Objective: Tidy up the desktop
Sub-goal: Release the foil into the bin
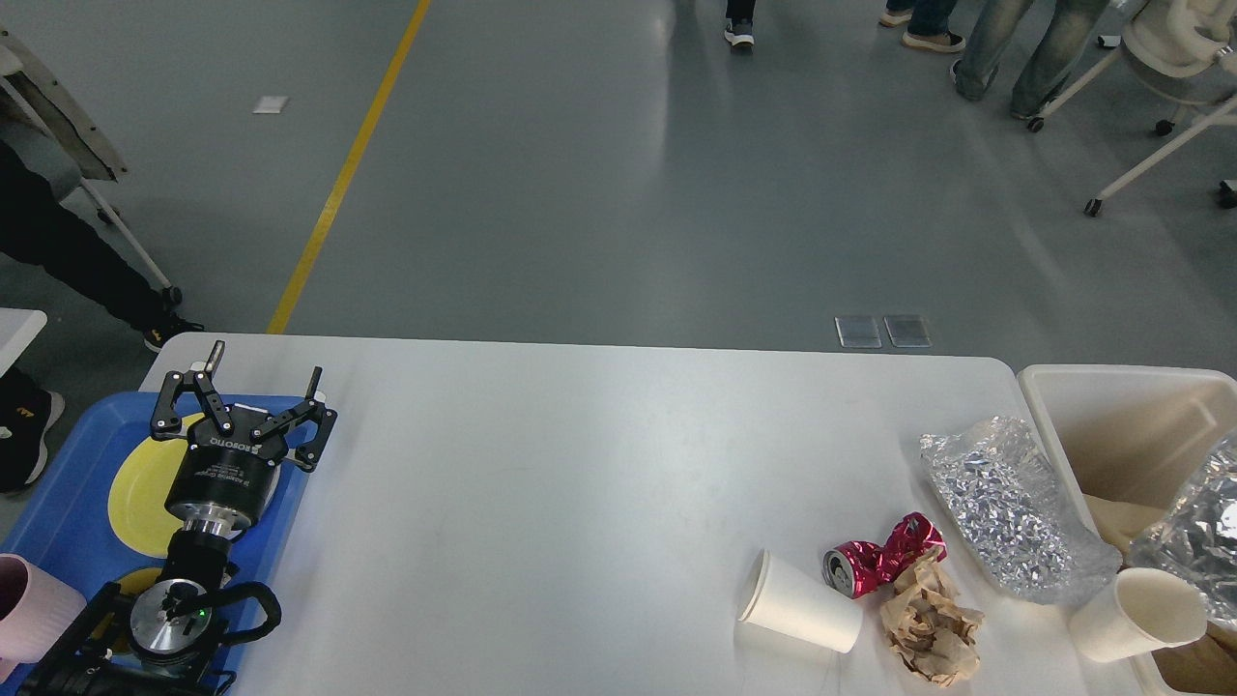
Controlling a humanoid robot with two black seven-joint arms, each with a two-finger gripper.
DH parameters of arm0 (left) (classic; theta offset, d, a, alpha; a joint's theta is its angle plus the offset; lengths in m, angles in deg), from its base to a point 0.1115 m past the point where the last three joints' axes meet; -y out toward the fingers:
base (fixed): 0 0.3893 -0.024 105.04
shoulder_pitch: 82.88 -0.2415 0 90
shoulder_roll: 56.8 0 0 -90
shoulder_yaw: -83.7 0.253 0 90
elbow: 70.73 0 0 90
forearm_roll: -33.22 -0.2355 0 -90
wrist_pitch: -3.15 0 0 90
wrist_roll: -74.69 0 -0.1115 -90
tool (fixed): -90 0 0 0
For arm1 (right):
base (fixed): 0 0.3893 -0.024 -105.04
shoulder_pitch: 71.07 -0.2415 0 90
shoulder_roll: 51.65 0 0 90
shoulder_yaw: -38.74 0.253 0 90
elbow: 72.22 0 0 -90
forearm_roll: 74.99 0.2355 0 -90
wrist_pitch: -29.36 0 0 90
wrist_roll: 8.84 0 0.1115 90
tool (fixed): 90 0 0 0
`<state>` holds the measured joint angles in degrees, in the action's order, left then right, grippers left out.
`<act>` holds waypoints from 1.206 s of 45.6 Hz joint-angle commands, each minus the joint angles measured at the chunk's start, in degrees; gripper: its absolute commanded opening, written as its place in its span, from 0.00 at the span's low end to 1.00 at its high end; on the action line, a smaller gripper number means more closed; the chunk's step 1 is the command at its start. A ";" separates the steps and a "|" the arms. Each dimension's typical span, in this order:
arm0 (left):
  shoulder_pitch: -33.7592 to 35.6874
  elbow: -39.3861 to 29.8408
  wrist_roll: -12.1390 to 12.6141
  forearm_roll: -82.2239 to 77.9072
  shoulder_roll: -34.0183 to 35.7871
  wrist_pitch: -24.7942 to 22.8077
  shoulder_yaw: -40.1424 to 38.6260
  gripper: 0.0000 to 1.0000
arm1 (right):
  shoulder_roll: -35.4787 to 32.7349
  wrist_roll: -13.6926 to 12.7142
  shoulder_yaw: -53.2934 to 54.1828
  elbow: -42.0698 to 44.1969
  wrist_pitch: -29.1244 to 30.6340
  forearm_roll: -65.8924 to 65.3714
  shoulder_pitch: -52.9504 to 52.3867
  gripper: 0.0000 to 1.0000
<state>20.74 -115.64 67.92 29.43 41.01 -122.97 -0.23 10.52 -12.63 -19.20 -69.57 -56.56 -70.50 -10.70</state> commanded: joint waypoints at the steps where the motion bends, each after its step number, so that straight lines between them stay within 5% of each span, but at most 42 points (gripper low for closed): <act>1: 0.00 0.00 0.00 0.01 0.01 0.00 0.00 0.97 | 0.15 0.01 1.86 -0.10 -0.13 -0.01 1.85 0.00; 4: 0.00 0.00 0.00 0.01 0.01 0.00 0.00 0.97 | 0.50 0.01 2.39 -0.10 -0.13 -0.01 2.73 0.01; 7: 0.00 0.00 0.00 0.01 0.01 0.00 0.00 0.97 | 0.85 0.10 2.57 -0.09 -1.26 -0.01 2.82 0.50; 9: 0.00 0.00 0.00 -0.07 0.01 0.00 0.00 0.97 | 0.85 0.10 2.57 -0.10 -2.23 -0.01 2.82 0.67; 11: 0.00 0.00 0.00 -0.07 0.01 0.00 0.00 0.97 | 0.85 0.27 2.57 -0.18 -3.29 -0.01 2.73 0.96; 12: 0.00 0.00 0.00 0.01 0.01 0.00 0.00 0.97 | 0.94 0.27 2.57 -0.27 -3.64 -0.01 2.73 1.00; 29: 0.00 0.00 0.00 0.01 0.01 0.00 0.00 0.97 | -1.95 0.19 3.18 -3.16 -2.86 -0.09 -4.20 1.00; 55: 0.09 0.00 0.18 -0.07 0.01 0.00 0.00 0.97 | -5.83 -2.63 -11.31 -38.49 19.55 -9.32 -60.00 1.00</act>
<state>20.76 -115.64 68.02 29.43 40.97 -122.97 -0.24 3.78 -14.35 -27.01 -100.52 -42.47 -79.78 -60.15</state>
